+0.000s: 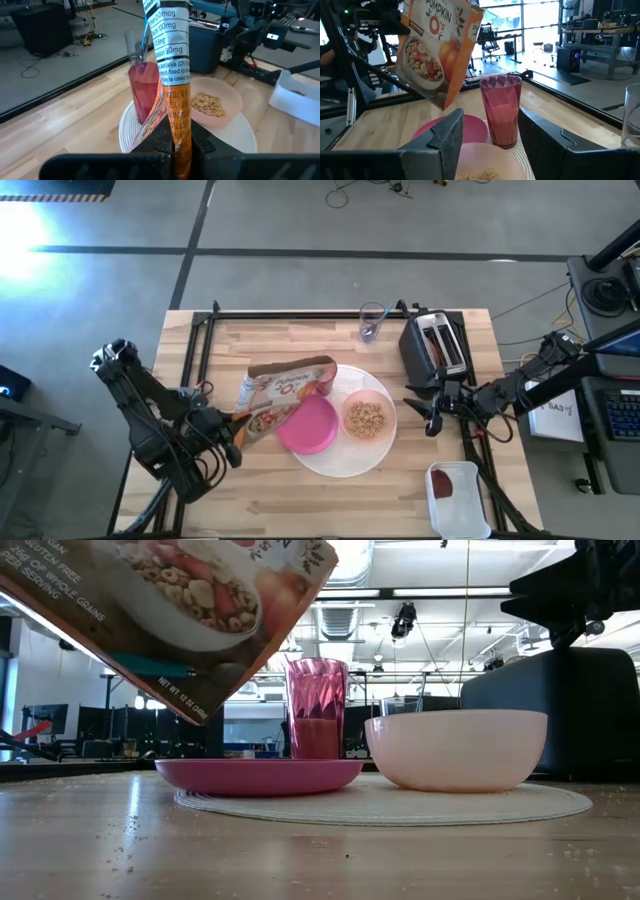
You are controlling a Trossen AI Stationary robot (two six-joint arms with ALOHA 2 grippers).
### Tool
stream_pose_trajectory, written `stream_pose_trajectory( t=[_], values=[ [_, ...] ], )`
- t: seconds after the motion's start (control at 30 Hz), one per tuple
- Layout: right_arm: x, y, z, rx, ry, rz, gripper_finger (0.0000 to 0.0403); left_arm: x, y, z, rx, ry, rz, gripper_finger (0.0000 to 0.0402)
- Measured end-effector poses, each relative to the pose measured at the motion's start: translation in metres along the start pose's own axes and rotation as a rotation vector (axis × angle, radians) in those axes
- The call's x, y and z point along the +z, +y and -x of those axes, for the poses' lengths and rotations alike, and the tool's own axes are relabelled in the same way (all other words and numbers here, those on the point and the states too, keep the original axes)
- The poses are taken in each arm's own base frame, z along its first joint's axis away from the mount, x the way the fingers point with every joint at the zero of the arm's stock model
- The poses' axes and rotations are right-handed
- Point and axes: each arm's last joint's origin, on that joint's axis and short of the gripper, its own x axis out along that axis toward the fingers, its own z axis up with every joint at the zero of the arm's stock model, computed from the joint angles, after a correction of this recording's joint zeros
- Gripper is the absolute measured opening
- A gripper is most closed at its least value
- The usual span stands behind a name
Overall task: Arrange a breakfast setting
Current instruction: Pour the cereal into the light orange bowl
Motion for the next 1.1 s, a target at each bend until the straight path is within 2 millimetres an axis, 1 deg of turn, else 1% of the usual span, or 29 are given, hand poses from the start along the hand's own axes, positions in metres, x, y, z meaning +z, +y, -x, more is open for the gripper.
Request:
stream_pose_trajectory(
  t=[0.23, 0.47, 0.67, 0.9, 1.1],
  values=[
    [0.0, 0.0, 0.0, 0.001, 0.0, 0.0, 0.0178, -0.001, 0.003, 0.0, 0.016, 0.015, -0.026, 0.0],
    [0.0, 0.0, 0.0, 0.0, 0.0, 0.0, 0.0178, 0.001, 0.014, 0.0, 0.068, 0.003, -0.011, 0.0],
    [0.0, 0.0, 0.0, 0.001, 0.0, 0.0, 0.0178, 0.006, 0.017, -0.004, 0.071, -0.066, -0.036, 0.0],
    [0.0, 0.0, 0.0, 0.0, 0.0, 0.0, 0.0178, 0.008, 0.022, -0.021, 0.154, -0.079, -0.087, 0.0],
    [0.0, 0.0, 0.0, 0.0, 0.0, 0.0, 0.0178, 0.003, 0.039, -0.045, 0.282, -0.083, -0.093, 0.0]
  ],
)
